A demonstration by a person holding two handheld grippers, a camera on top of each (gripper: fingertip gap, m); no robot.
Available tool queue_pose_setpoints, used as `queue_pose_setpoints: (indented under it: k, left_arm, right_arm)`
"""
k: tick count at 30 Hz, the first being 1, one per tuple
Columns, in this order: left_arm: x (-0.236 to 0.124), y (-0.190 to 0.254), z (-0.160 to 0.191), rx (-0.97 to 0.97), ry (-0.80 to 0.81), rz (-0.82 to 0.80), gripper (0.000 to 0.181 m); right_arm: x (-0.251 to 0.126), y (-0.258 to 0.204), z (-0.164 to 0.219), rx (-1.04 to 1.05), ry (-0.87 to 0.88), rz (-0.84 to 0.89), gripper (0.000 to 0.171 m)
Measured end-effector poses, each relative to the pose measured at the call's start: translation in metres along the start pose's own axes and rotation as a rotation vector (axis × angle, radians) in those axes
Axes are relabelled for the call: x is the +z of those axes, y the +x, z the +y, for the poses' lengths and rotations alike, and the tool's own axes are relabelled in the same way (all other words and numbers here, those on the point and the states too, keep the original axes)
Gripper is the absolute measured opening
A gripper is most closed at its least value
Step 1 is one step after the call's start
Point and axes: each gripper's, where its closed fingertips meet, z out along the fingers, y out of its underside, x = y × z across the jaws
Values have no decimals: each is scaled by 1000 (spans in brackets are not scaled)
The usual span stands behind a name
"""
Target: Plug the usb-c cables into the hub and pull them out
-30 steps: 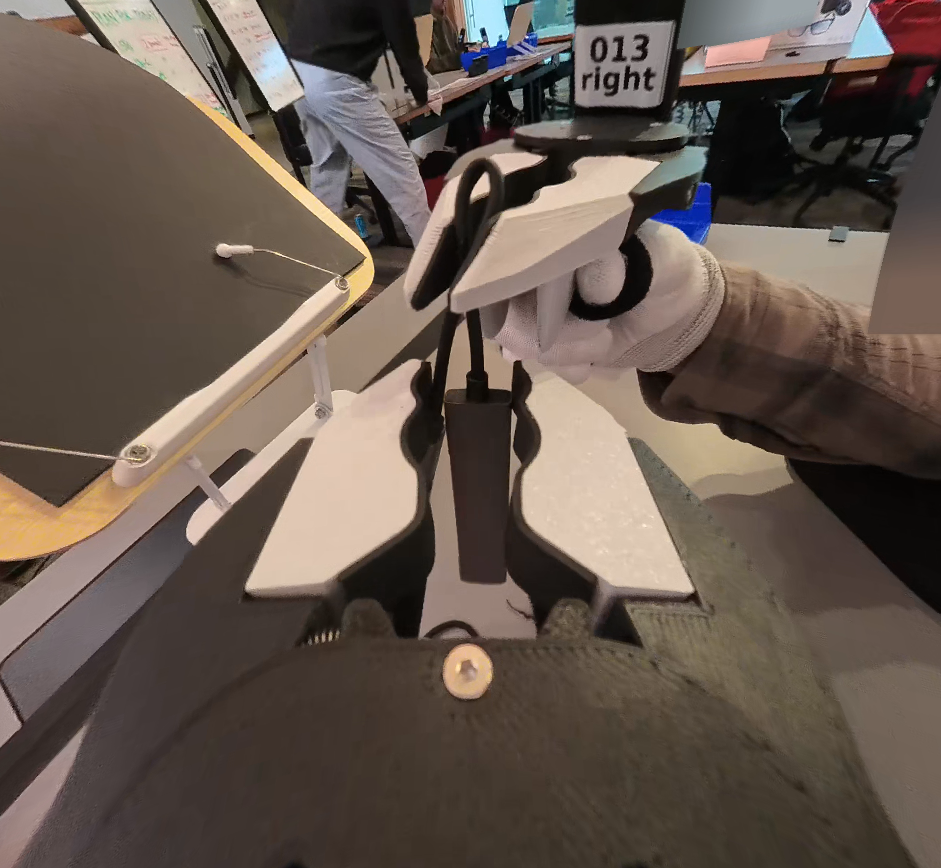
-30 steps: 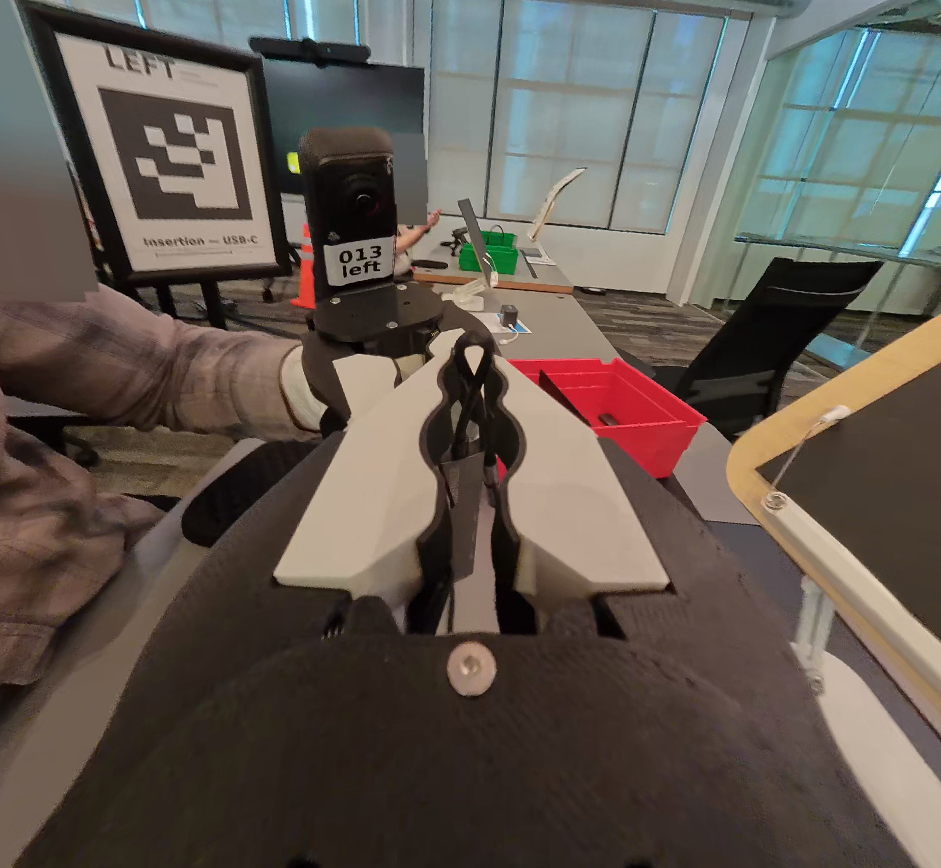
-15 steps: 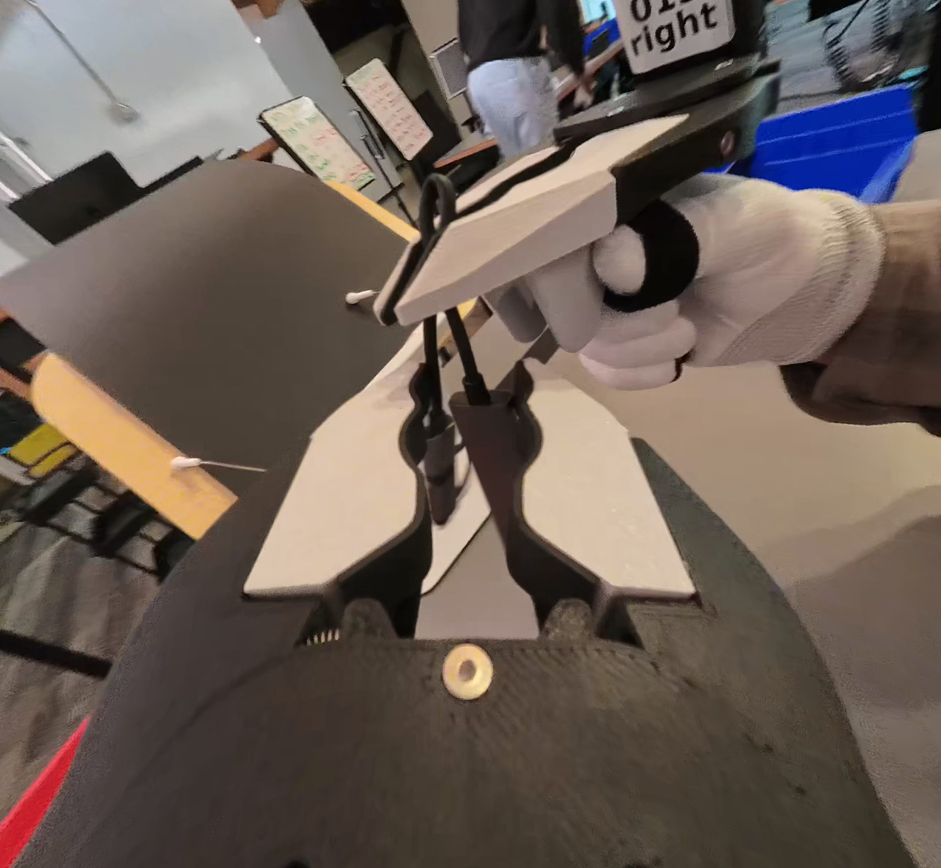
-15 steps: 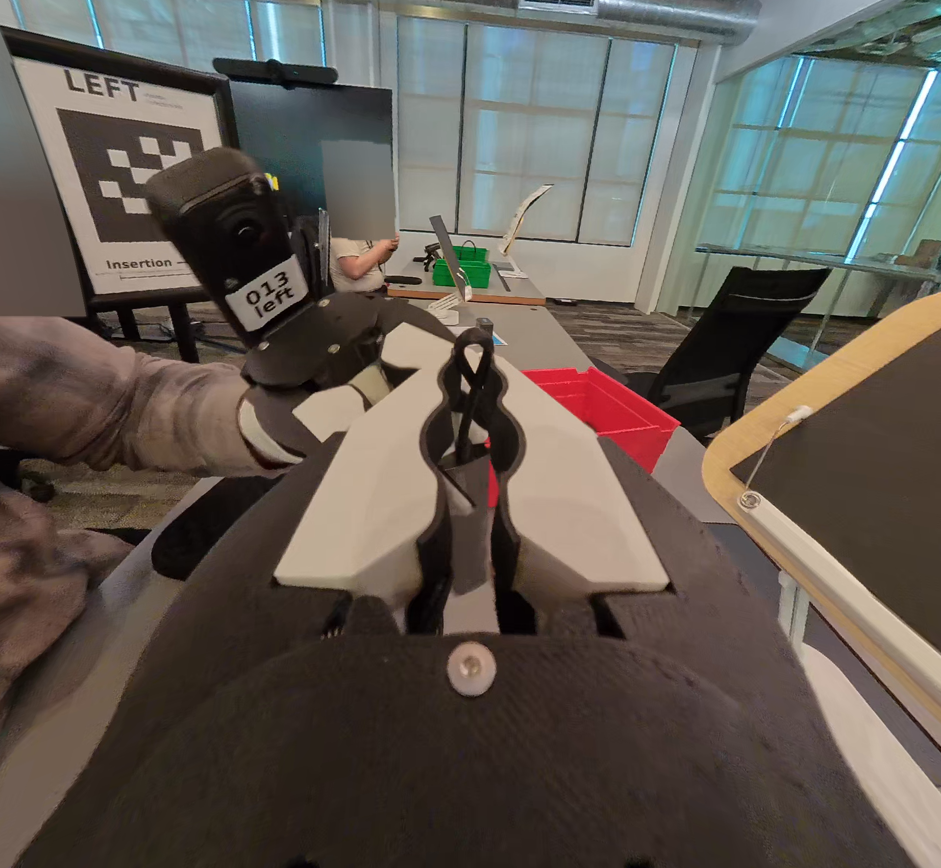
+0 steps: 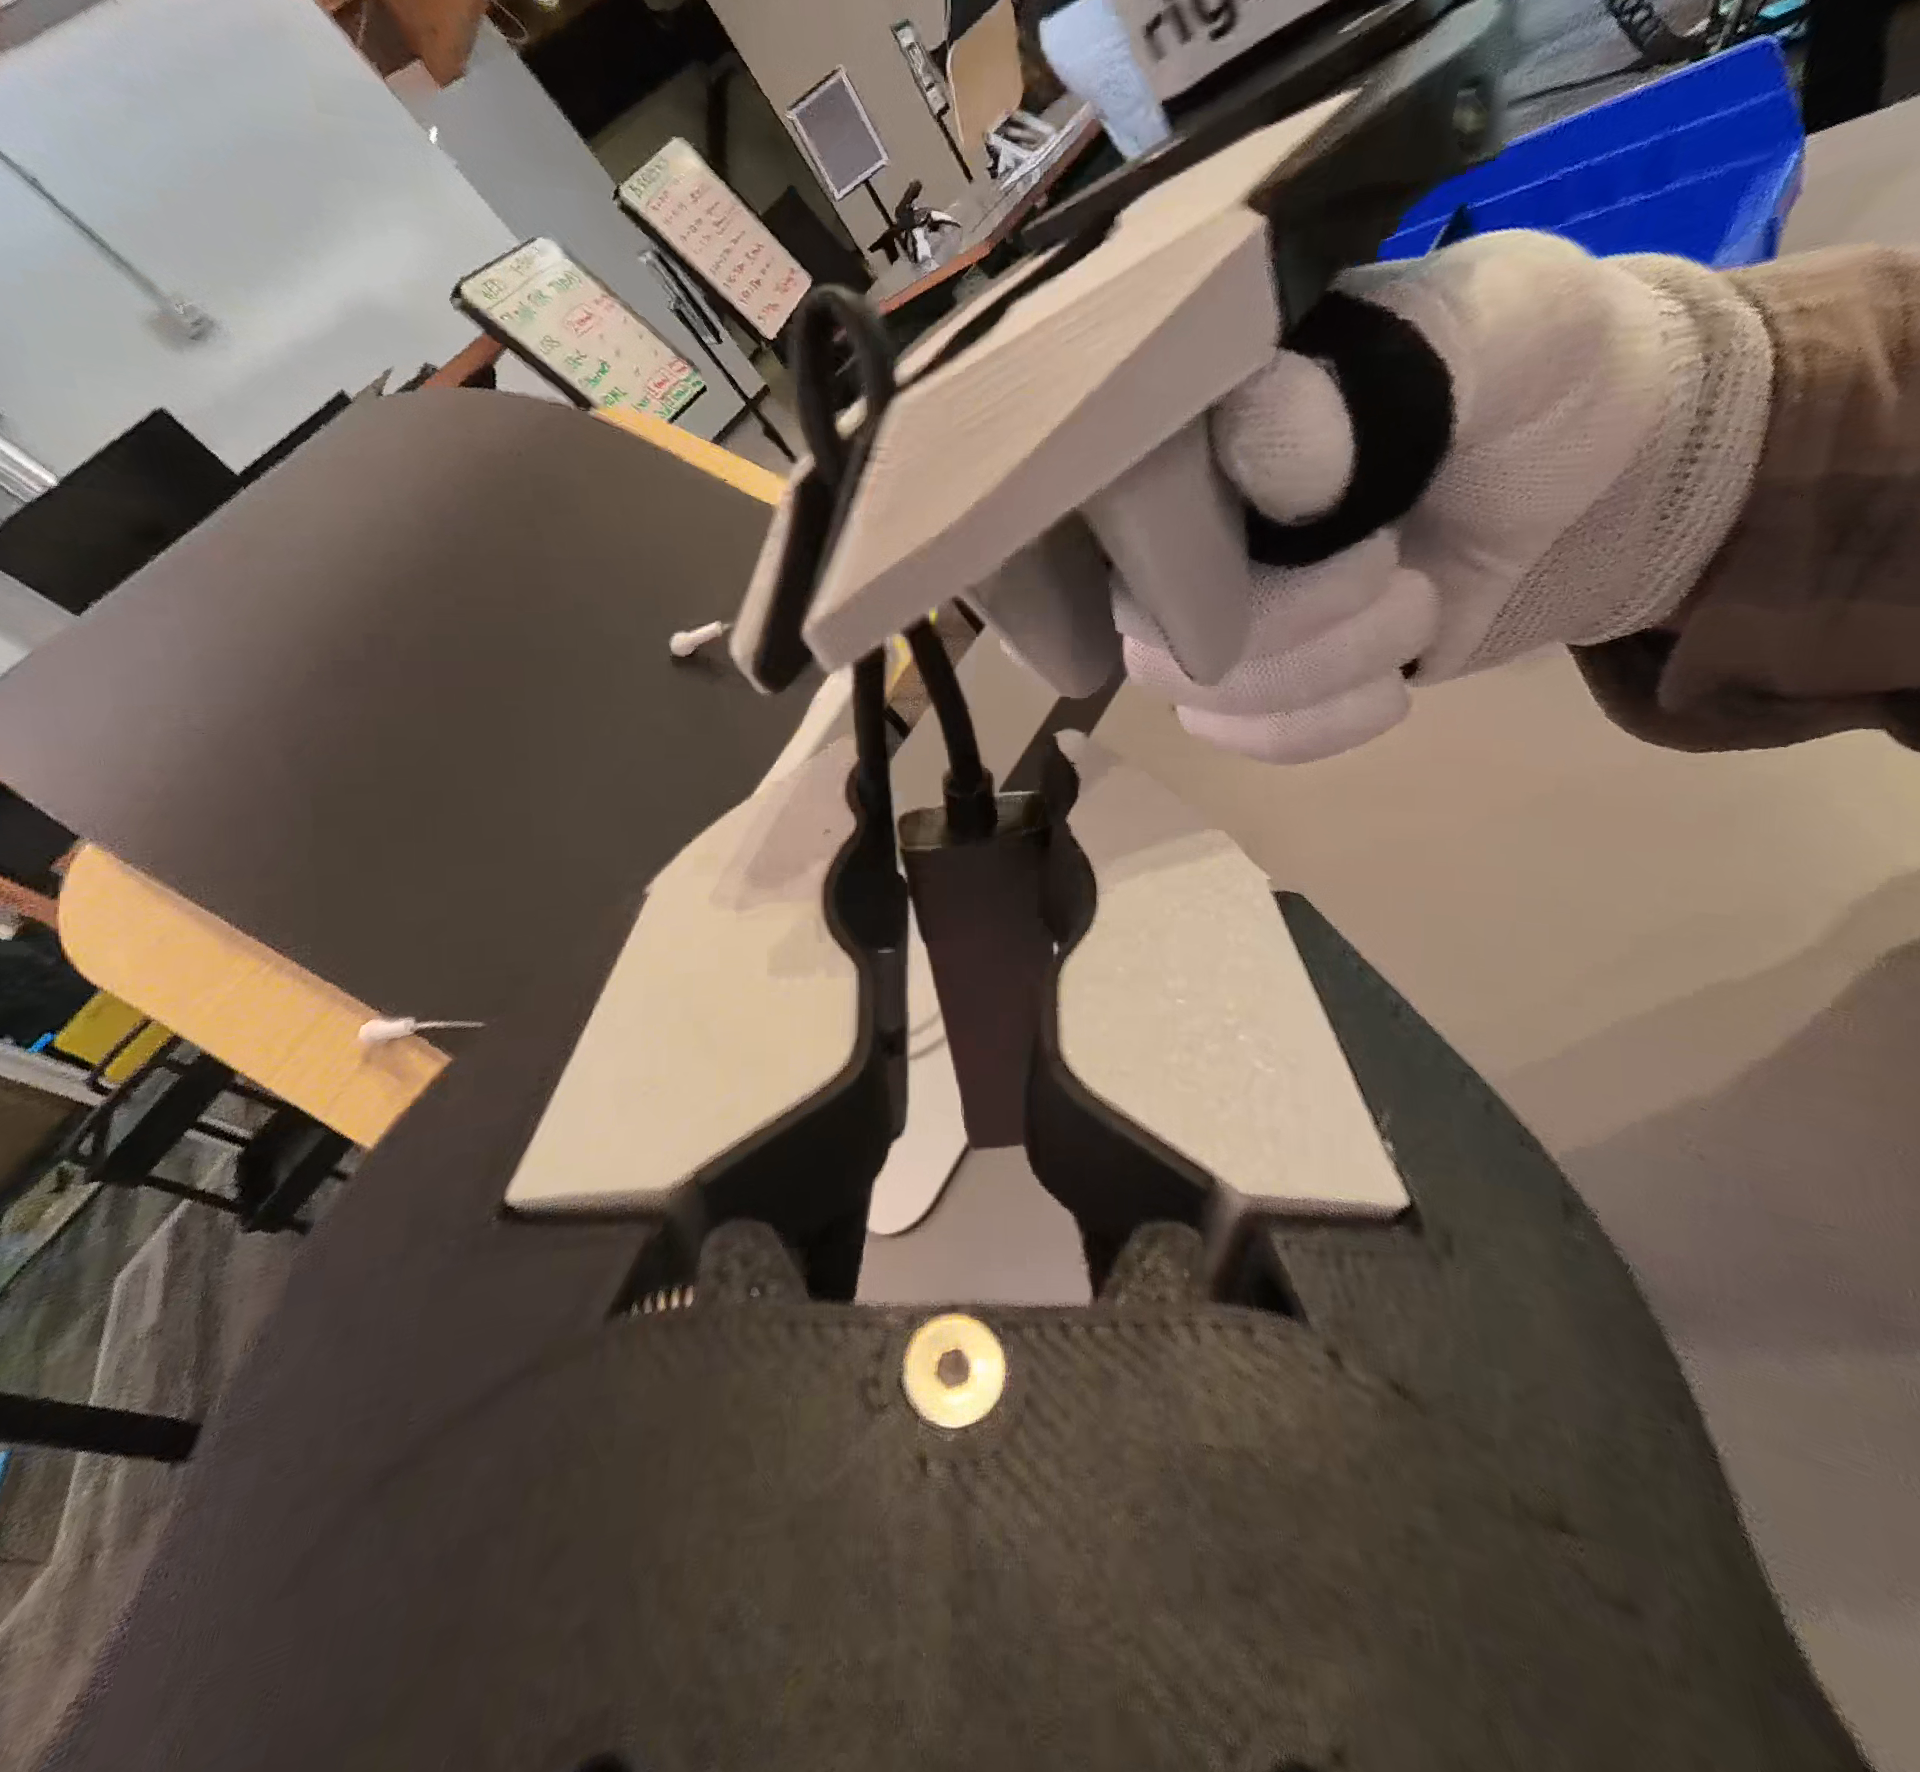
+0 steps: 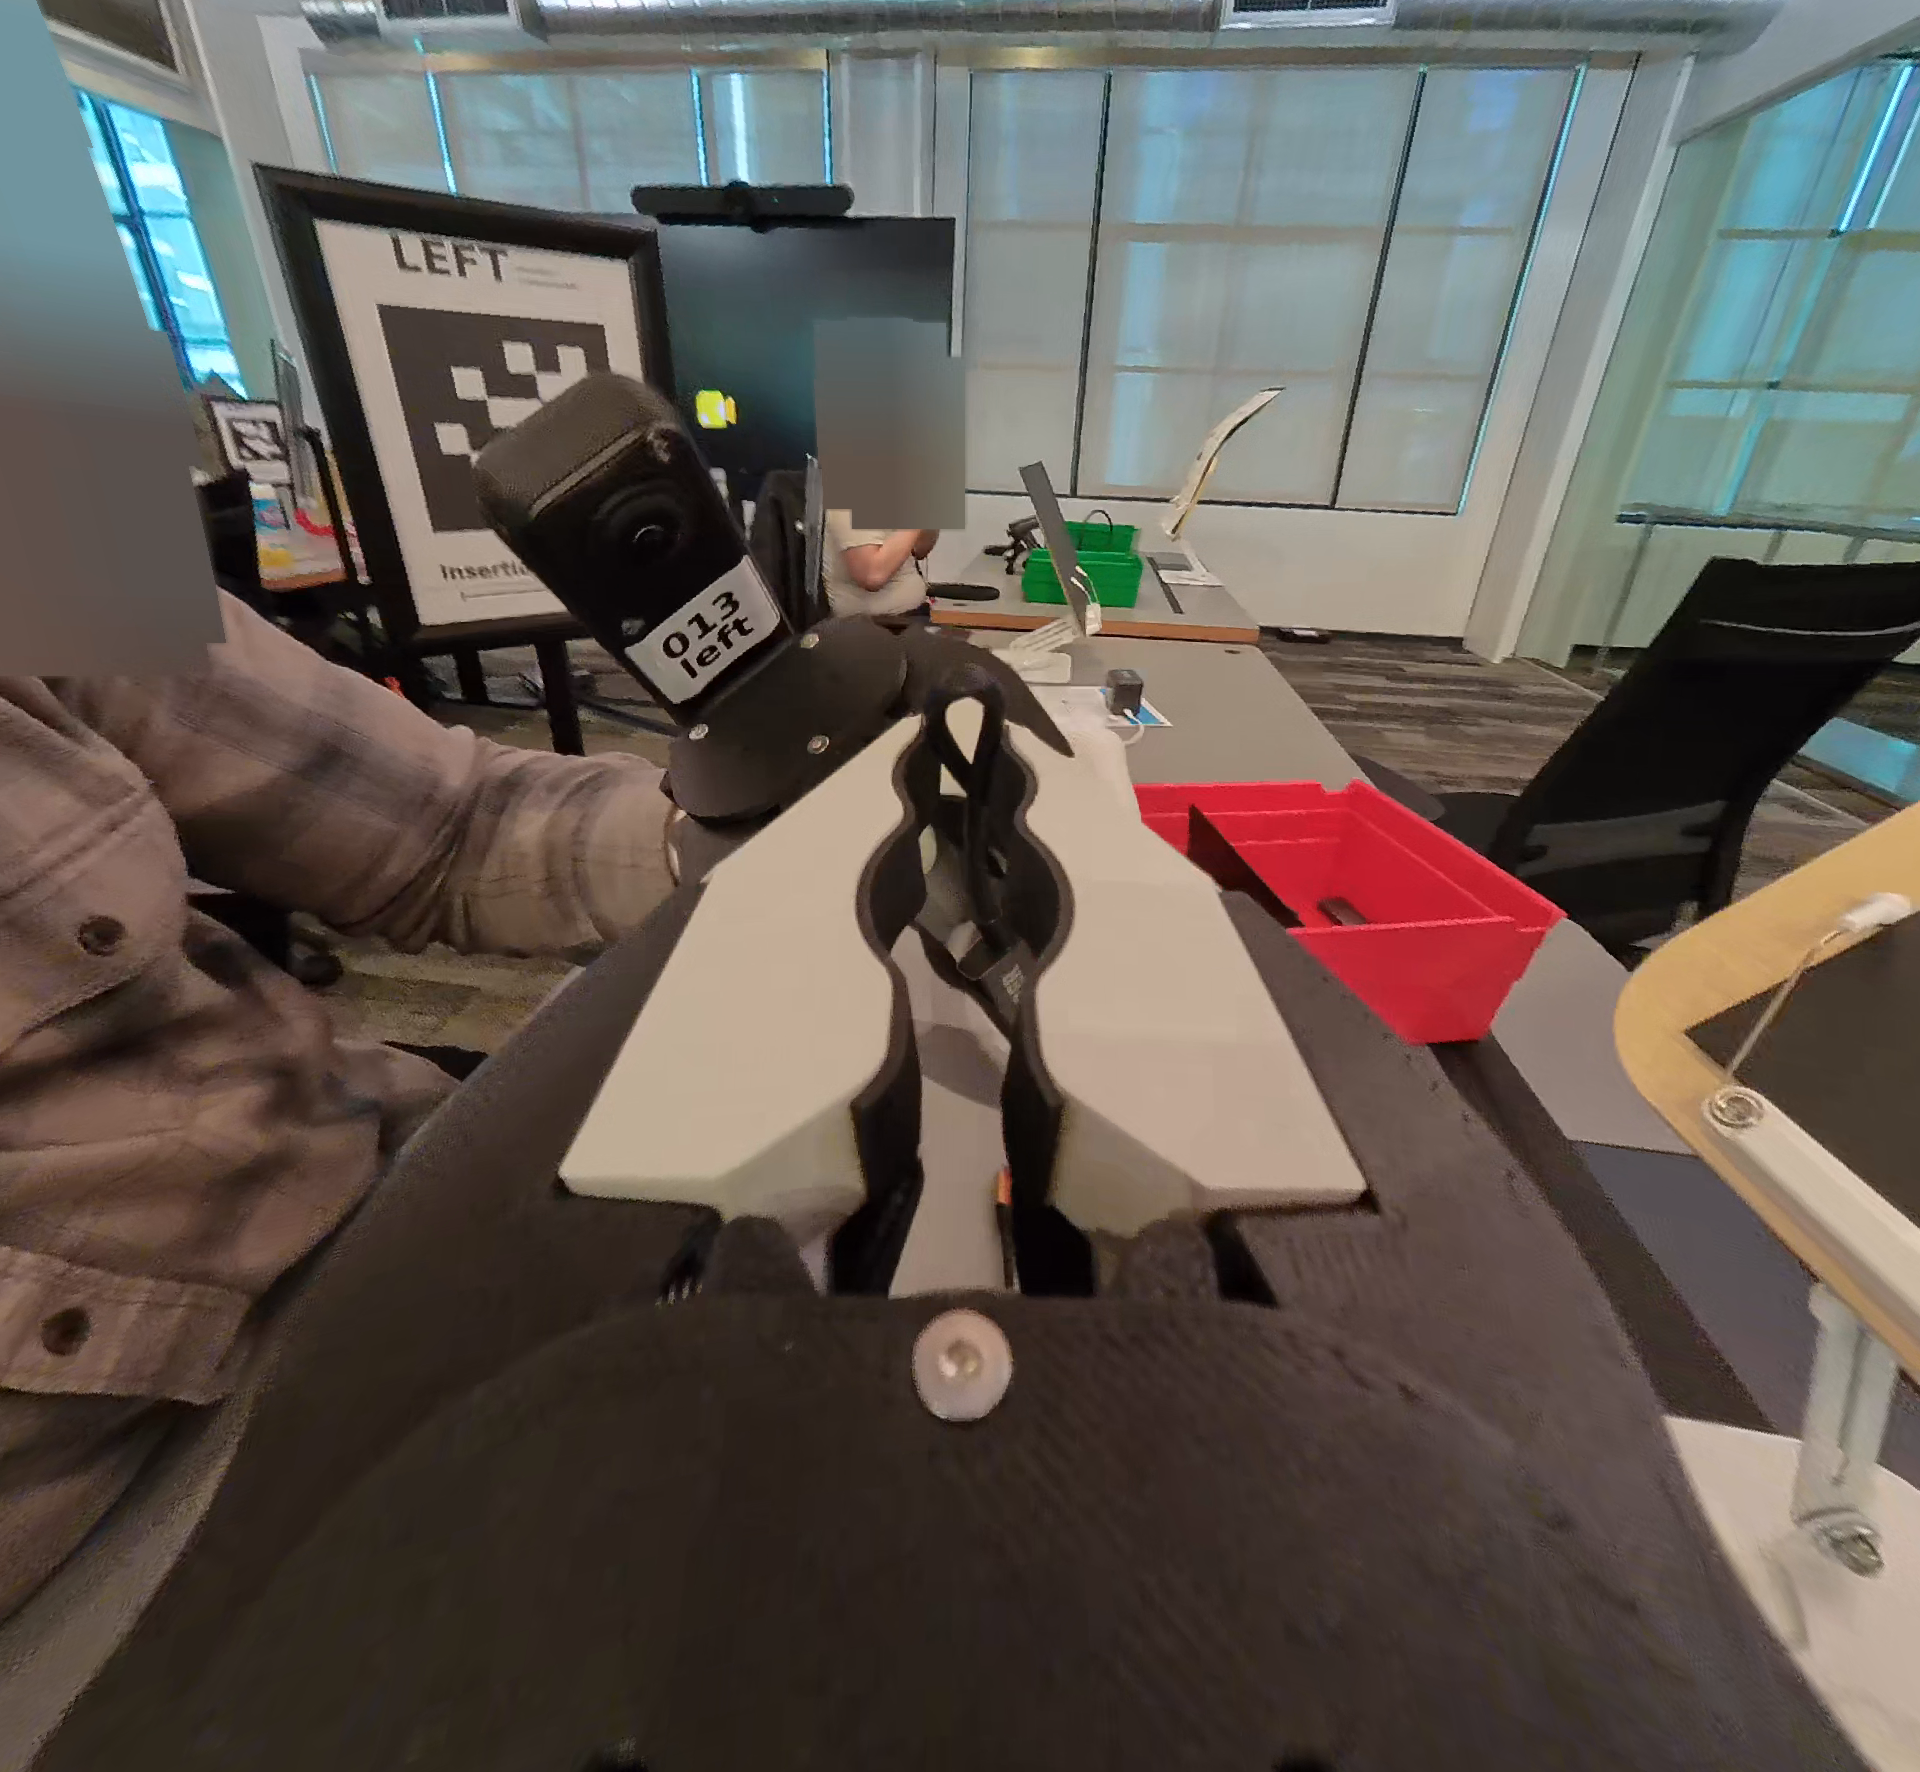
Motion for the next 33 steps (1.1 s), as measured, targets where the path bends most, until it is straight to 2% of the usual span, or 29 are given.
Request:
queue_pose_setpoints:
  k: [9,15,16,19,24,27,31,33]
  left_arm:
    - [2,-1,-4,87,-27,-29,27]
    - [2,-2,0,42,-48,-11,26]
    - [2,0,2,21,-53,9,26]
    - [0,6,4,-37,-45,84,24]
    - [-3,17,3,-142,-14,217,24]
    - [-6,23,-3,-179,13,294,23]
    - [-4,27,-6,-177,12,327,24]
    - [-4,29,-6,-173,8,334,23]
  right_arm:
    - [-12,4,-7,100,74,-54,9]
    - [-12,8,-5,77,57,-25,13]
    - [-12,8,-6,69,60,-17,21]
    - [-16,6,-4,24,33,-21,31]
    - [-18,5,13,-55,-67,-22,27]
    - [-16,0,24,-104,-120,-37,15]
    - [-9,-6,24,-139,-113,-54,0]
    - [-9,-7,24,-156,-123,-48,0]
